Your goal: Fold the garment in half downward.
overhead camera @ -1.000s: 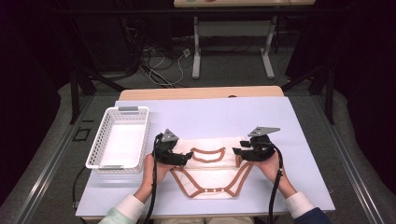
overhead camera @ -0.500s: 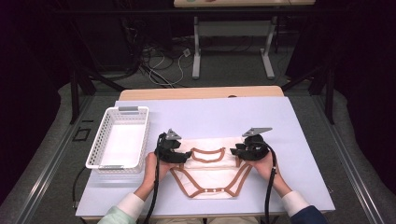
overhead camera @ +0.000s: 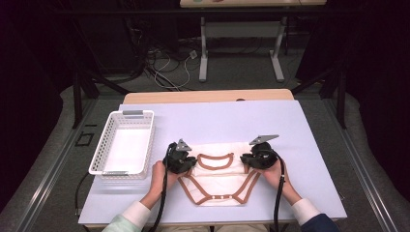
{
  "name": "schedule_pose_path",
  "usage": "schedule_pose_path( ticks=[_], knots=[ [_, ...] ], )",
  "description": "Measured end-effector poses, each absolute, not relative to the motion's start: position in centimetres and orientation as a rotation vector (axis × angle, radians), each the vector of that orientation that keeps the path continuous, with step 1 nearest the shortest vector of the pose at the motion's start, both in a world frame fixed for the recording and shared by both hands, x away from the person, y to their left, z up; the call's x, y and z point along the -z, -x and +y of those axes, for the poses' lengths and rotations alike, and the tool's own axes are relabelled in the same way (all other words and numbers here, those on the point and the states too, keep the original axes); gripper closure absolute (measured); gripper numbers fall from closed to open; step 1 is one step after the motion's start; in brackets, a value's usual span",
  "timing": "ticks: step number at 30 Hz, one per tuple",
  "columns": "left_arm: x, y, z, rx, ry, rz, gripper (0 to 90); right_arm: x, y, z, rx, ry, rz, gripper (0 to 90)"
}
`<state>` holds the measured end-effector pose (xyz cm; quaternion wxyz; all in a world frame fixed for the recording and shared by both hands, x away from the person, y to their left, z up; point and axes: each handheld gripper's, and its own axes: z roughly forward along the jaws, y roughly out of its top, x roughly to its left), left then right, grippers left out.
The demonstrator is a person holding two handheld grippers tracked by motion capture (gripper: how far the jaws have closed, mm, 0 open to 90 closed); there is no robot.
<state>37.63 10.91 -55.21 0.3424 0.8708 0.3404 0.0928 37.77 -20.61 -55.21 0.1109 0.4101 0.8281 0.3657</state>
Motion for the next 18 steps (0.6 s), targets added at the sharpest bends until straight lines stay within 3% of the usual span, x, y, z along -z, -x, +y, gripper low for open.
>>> schedule_pose_path(
  ticks=[18],
  knots=[
    [53.6,-36.5,11.8,-0.231,-2.158,0.855,83.9,52.9,-36.5,-21.3,-1.170,-1.132,2.377,79.7]
  ],
)
